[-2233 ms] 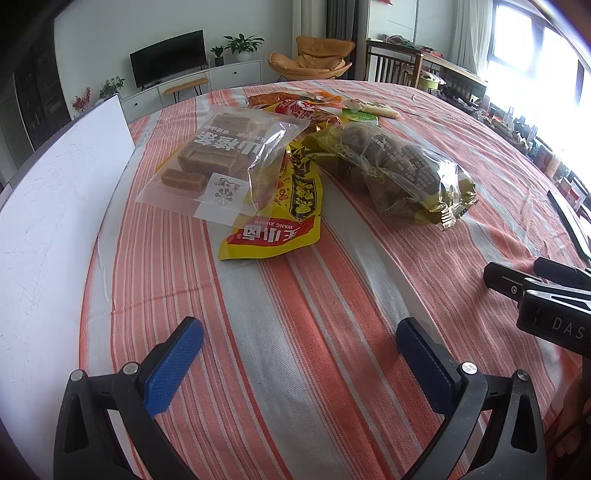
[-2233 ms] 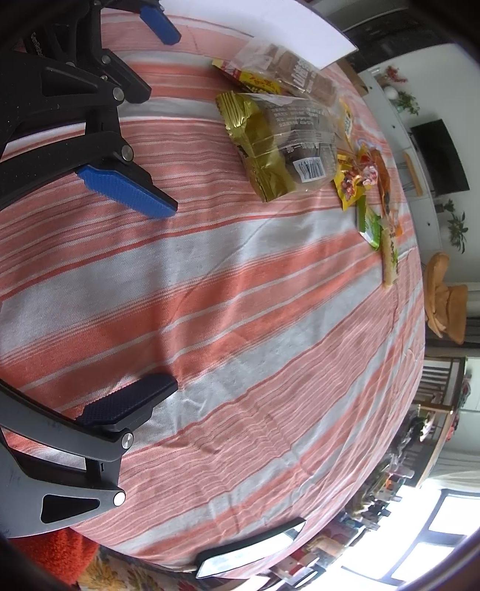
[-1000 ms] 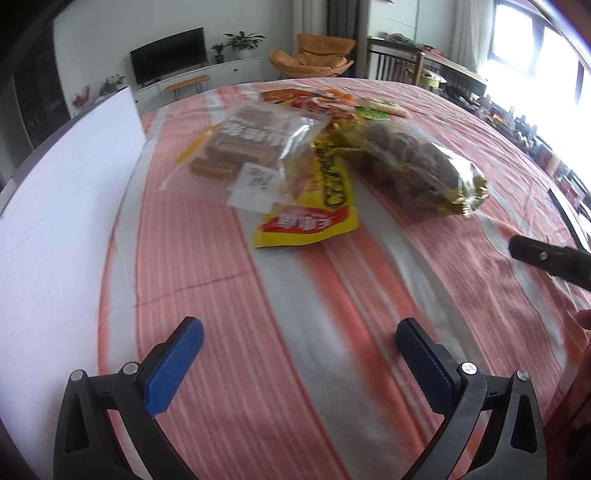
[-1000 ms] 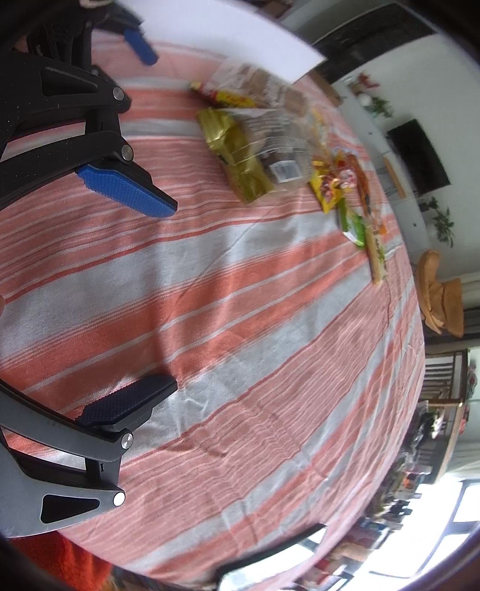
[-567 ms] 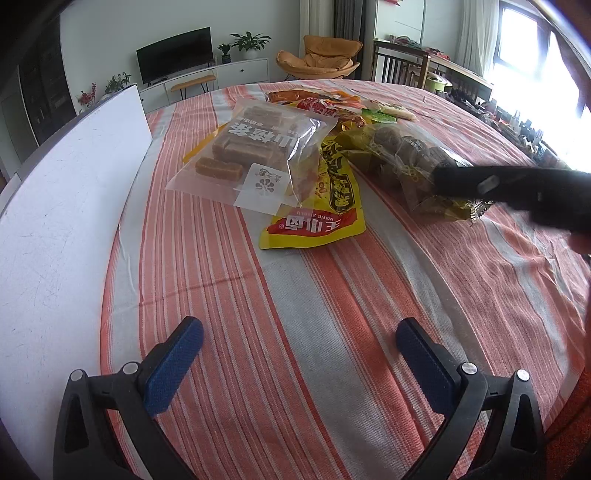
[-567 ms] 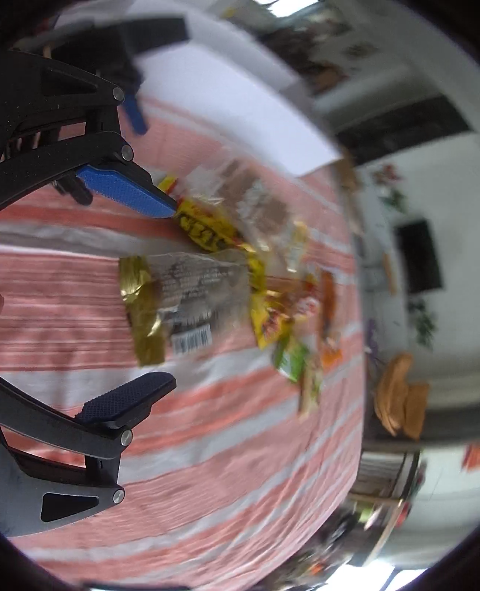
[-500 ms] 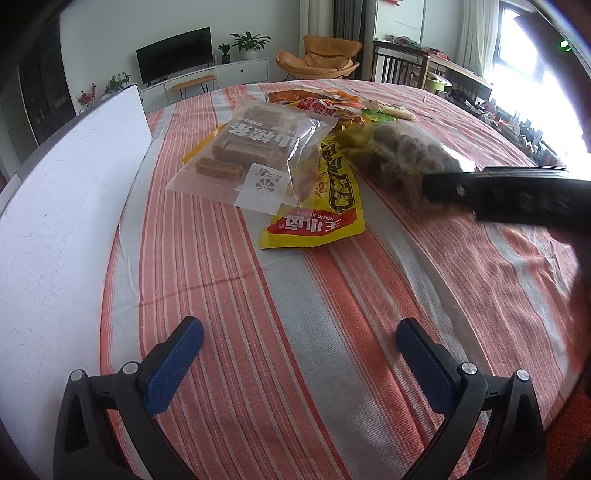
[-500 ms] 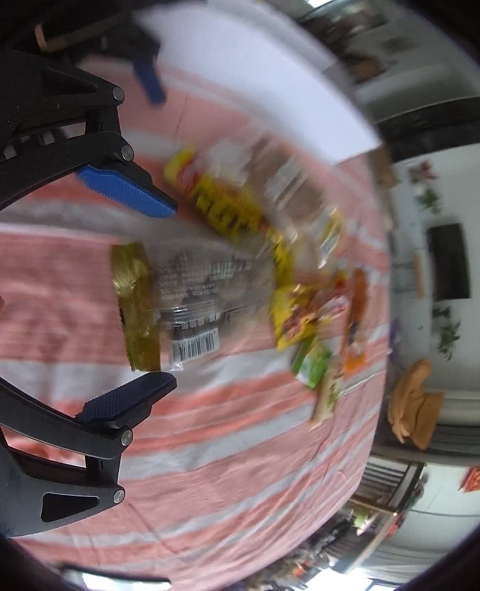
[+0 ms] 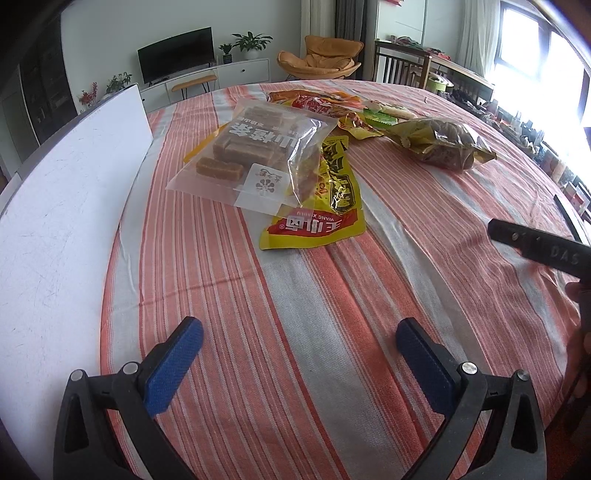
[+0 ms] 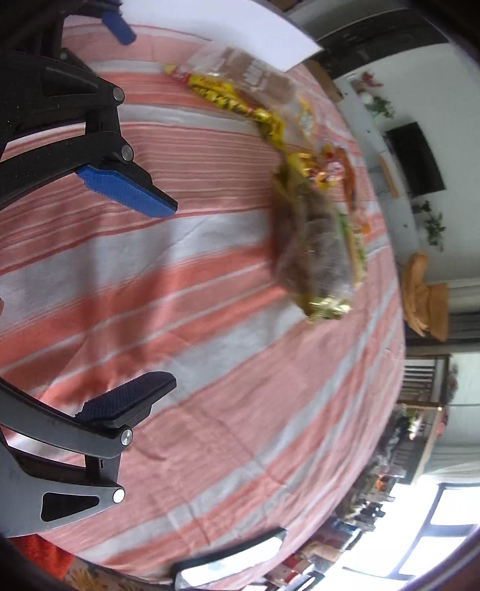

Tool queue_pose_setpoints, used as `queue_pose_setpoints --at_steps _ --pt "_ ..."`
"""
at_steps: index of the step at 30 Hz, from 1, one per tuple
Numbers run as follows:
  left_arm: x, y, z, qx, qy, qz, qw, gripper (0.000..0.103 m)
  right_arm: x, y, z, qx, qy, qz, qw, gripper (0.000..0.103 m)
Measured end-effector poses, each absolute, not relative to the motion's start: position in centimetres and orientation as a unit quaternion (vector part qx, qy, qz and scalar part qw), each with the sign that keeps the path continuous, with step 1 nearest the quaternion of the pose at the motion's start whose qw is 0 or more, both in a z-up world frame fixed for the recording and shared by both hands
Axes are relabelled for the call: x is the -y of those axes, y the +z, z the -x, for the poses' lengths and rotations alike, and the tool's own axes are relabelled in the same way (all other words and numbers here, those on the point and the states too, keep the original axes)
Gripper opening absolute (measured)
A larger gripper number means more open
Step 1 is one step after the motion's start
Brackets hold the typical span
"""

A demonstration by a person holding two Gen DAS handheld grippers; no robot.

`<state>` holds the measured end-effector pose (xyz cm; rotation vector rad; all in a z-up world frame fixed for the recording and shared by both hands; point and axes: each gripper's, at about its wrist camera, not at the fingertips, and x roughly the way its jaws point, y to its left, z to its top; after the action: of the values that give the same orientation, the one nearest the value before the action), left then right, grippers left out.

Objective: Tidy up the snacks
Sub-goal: 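Grasp the clear bag of brown cakes with the left gripper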

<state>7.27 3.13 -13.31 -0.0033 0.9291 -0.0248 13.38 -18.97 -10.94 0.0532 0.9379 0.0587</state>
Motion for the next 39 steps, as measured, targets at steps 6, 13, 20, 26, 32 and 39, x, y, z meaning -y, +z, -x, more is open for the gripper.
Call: queue_pose_setpoints --at_steps 6,13,20,26,32,39 --pt "-3.2 -13.4 -7.3 -0.446 -0.013 0.002 0.895 0.103 18.3 -11.4 -13.1 -0.448 0.029 0.013 0.893 0.089" --pt "-3.0 -9.8 -8.7 -0.478 -0.032 0.003 0.878 0.095 18.4 -11.6 -13.0 -0.442 0.030 0.013 0.897 0.089" --pt "-3.5 -3.0 -16.3 -0.435 0.003 -0.062 0.899 0.102 18.5 -11.5 -12.9 -0.442 0.031 0.013 0.896 0.091" --pt "-3.1 -9.4 -23.9 -0.527 -0.005 -0.122 0.841 0.102 18.4 -11.5 -12.8 -0.442 0.031 0.013 0.896 0.091" --pt "-4.5 -9.7 -22.4 -0.543 -0.030 -0.028 0.839 0.051 18.5 -11.5 -12.8 -0.442 0.031 0.013 0.896 0.092" --pt "-4.5 -9.7 -12.0 -0.564 -0.029 0.044 0.824 0.052 18.4 -11.4 -13.2 -0.442 0.034 0.015 0.896 0.092"
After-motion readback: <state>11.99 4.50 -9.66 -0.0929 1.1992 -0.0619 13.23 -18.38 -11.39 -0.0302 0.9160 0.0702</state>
